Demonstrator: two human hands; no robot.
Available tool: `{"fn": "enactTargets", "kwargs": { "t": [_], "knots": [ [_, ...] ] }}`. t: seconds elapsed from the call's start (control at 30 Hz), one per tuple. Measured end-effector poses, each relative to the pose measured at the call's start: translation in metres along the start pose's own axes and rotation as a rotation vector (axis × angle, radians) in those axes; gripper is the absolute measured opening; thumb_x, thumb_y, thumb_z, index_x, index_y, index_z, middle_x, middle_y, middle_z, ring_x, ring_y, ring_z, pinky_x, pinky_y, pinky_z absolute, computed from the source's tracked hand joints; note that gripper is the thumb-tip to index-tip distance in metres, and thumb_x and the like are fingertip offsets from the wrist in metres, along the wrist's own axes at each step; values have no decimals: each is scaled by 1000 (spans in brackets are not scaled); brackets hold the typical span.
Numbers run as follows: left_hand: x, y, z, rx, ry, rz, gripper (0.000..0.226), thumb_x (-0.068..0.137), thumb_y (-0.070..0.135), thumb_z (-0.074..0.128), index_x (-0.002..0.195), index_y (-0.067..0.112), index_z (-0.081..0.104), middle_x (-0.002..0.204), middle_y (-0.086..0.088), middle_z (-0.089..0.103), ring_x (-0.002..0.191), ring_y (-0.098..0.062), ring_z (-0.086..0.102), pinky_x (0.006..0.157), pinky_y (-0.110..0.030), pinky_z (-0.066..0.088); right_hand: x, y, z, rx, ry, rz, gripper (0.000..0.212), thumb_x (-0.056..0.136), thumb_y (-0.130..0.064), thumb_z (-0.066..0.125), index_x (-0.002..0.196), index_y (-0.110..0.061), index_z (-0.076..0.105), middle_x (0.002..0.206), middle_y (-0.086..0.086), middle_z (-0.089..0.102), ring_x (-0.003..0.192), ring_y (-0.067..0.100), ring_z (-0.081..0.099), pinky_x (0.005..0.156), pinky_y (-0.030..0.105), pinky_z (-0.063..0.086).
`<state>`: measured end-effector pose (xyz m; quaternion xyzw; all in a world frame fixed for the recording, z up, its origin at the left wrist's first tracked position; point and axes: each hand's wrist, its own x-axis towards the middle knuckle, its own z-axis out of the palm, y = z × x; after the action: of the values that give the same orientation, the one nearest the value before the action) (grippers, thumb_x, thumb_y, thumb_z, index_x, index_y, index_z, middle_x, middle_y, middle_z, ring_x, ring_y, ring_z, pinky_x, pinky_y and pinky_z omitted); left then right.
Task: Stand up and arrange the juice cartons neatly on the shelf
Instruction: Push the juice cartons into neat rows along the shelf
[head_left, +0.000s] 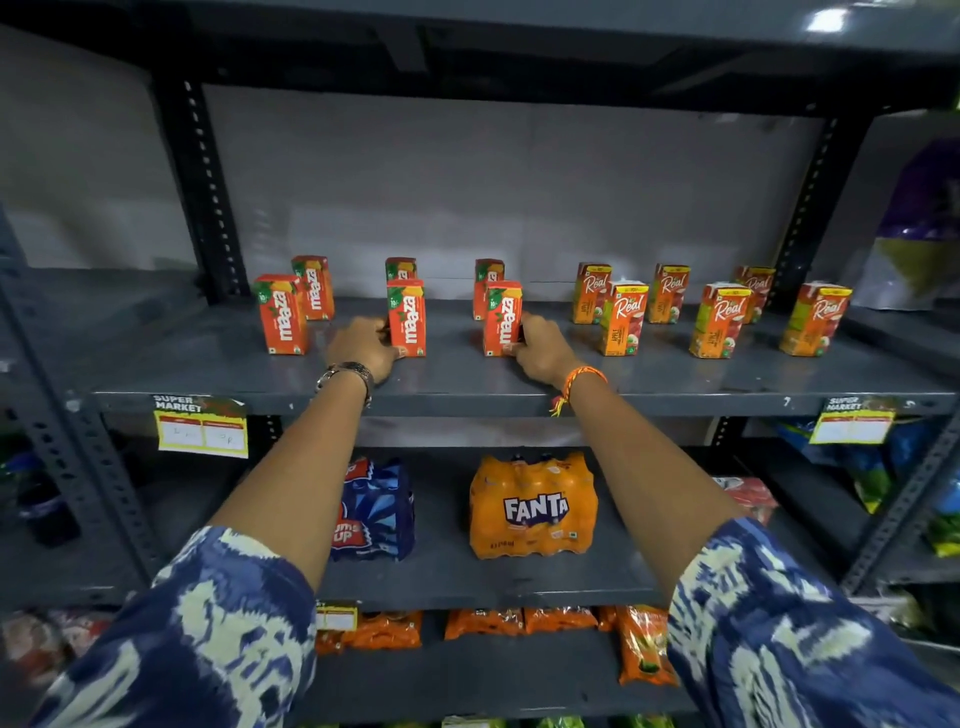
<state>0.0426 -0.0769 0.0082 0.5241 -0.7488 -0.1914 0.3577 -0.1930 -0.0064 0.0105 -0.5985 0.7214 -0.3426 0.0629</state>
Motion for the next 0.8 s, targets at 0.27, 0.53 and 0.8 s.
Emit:
{"fn": "enactTargets", "kwargs": {
  "t": [0.27,0.53,0.8],
  "knots": [
    [-8,-12,-15,-250,92,-105,63,75,12,82,133,10,58,129,-9,65,121,-26,61,94,-27,50,-24,3,-19,-19,-37,83,71,90,-30,68,144,2,36,127,20,64,119,36,60,97,39,46],
    [-1,-50,-56,-99,539,-367,92,60,24,91,130,-6,39,132,-24,44,119,-42,49,102,-46,43,-112,55,21,-483,505,-148,58,101,-53,27,130,-12,55,129,9,63,117,28,54,101,45,39],
    [21,-59,-55,-39,398,-354,76,68,35,87,122,-3,50,123,-24,61,114,-42,61,92,-48,53,-101,81,40,-511,635,-217,47,99,-51,31,121,-18,57,122,3,61,107,26,53,96,44,34]
  ]
}}
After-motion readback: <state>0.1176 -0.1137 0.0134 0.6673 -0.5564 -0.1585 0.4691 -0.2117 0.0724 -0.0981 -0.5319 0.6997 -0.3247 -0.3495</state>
